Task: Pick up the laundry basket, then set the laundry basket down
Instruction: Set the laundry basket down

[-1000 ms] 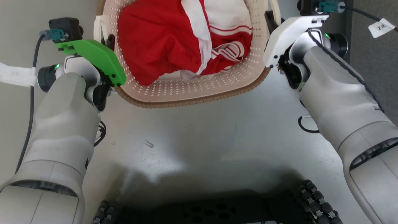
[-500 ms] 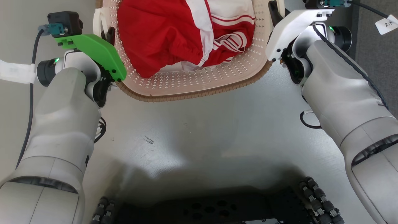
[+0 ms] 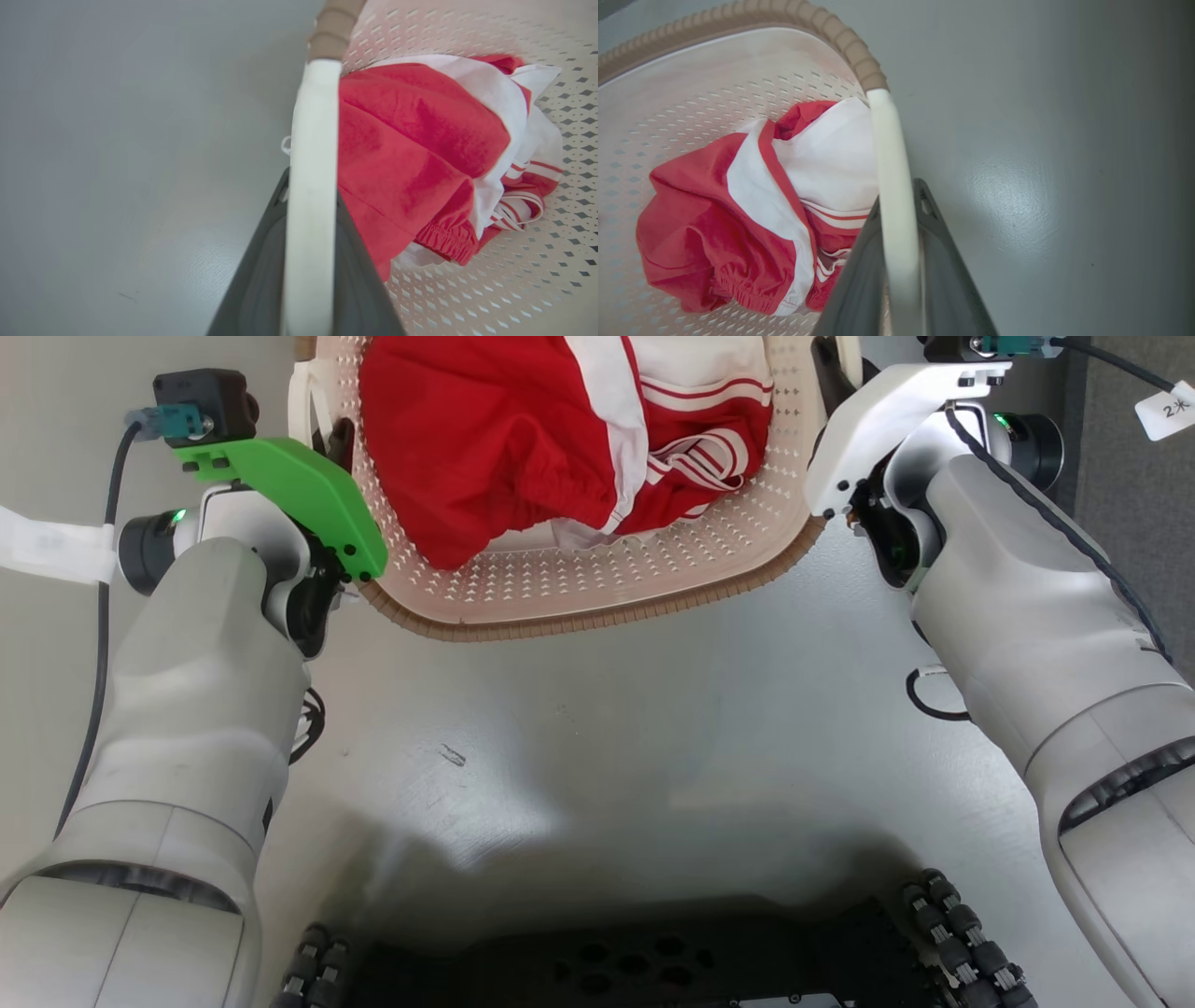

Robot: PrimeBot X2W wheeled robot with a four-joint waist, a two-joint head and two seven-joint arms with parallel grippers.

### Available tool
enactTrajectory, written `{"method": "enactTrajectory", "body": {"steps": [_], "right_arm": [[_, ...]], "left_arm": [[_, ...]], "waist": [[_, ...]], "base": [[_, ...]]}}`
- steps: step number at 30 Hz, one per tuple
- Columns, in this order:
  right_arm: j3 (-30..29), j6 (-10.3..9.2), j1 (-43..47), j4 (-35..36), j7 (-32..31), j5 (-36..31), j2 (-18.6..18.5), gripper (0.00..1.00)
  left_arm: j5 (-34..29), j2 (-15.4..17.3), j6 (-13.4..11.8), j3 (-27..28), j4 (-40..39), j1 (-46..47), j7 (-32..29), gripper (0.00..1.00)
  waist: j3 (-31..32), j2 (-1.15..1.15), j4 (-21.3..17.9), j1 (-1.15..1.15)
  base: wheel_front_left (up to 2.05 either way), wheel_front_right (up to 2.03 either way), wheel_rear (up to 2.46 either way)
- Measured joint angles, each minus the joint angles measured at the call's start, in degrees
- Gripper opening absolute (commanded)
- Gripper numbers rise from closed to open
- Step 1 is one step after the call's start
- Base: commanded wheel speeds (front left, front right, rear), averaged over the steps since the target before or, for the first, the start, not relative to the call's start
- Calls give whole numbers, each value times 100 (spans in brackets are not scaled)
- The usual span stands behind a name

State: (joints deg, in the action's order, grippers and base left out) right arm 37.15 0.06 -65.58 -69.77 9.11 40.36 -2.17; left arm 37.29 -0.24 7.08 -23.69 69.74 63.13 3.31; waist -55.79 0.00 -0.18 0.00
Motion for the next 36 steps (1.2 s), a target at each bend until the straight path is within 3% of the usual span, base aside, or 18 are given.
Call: {"method": "enactTrajectory", "body": {"steps": [2,3,4,5,6,14,36], "right_arm": [[0,56,0,-15,-1,0,-10,43],[0,66,0,-26,-1,1,-22,50],[-4,118,0,-36,-1,2,-46,71],[-23,143,0,-41,1,18,-83,90],[-44,167,0,-45,0,44,-114,100],[-98,441,2,-99,-58,159,-170,100],[82,610,197,-137,-98,198,-186,100]], "left_arm": [[7,1,1,2,36,0,-7,31],[30,10,2,10,43,0,-9,48],[53,23,2,30,53,-1,-9,53],[81,46,5,36,66,-1,-26,88],[87,48,7,42,70,-2,-25,100],[136,91,7,43,98,-5,-15,100],[200,108,7,-188,100,-209,1,100]], "waist": [[7,0,9,0],[11,0,14,0],[15,0,19,0],[19,0,23,0],[24,0,27,0],[76,0,54,0],[520,0,89,0]], "base": [[0,0,0],[0,0,0],[0,0,0],[0,0,0],[0,0,0],[0,0,0],[0,0,0]]}}
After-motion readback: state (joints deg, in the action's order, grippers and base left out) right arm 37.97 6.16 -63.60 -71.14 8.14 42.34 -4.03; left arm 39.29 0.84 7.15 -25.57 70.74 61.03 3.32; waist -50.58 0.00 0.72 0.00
